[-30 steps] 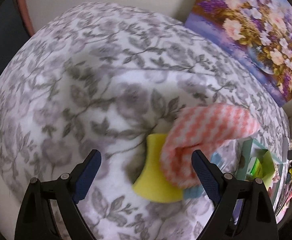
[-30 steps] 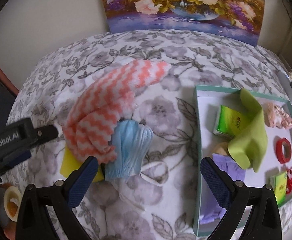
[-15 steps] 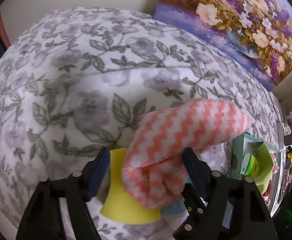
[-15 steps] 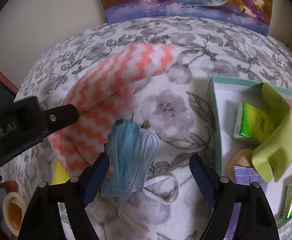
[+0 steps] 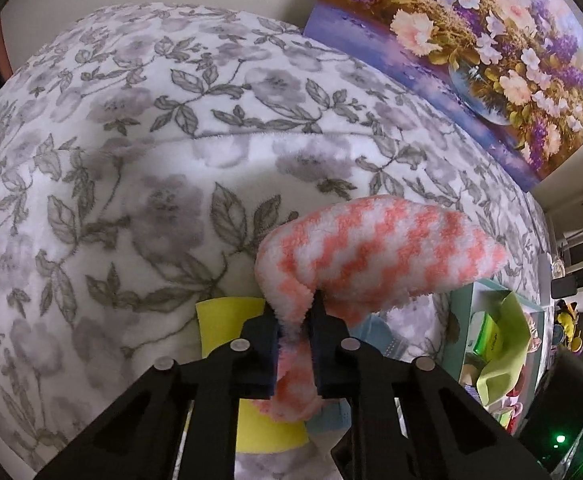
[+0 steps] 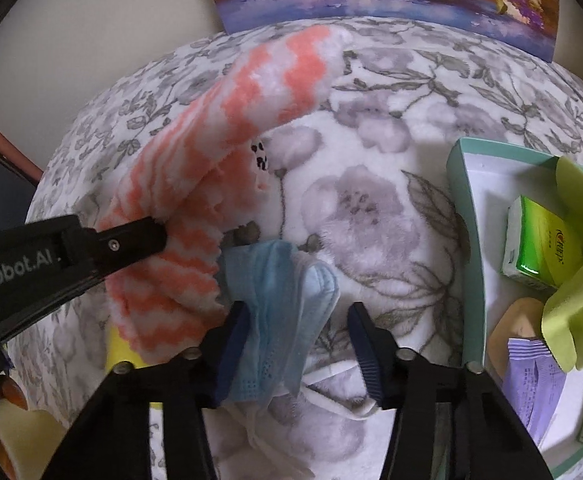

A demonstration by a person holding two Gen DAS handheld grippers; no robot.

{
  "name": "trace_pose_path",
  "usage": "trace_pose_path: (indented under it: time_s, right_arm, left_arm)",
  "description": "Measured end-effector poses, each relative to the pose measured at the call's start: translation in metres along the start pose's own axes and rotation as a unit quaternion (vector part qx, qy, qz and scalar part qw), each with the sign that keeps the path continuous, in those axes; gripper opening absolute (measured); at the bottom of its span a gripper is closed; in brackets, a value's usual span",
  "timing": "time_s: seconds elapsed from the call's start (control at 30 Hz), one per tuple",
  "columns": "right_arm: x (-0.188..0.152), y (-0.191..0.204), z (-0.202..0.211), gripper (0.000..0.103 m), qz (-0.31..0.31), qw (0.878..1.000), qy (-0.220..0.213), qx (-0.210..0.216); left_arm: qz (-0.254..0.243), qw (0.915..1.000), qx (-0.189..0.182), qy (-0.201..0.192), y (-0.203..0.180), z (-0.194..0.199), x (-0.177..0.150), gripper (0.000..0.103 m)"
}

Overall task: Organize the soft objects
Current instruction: 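Lift the zigzag cloth with the left tool while the right tool lifts the blue mask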

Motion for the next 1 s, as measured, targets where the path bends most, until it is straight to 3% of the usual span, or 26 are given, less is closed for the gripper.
trace_pose_path:
  time_s: [0.23,0.4,1.0]
  right_arm:
    - [0.001,0.0,0.002,0.032,-0.008,1.0,0.001,0.013]
    - [-0.001,0.001,0.004,0.013,-0.008,1.0,0.0,0.018]
    - [0.018,-0.008,0.046,0.01,-0.021,0.998,-0.042,0.037]
  left_arm:
    - [0.025,0.9993,0.017,-0.023,0.012,0.02,0.011,0.012]
    - [0.04,0.9979,0.036,-0.038,0.021,0.035,0.019,0.012]
    - [0.066,0.991,0.045,-0.107,0.033,0.092,0.041,0.012]
Point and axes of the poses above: each gripper's, at about its wrist camera, not at the fingertips, and z roughly against the way its jaws point, y to its left, x to its top, the point moved 2 cm from there along -z, roughly the way its jaws point, and after that the axes turned 15 degrees about -y, right-handed, at the moved point
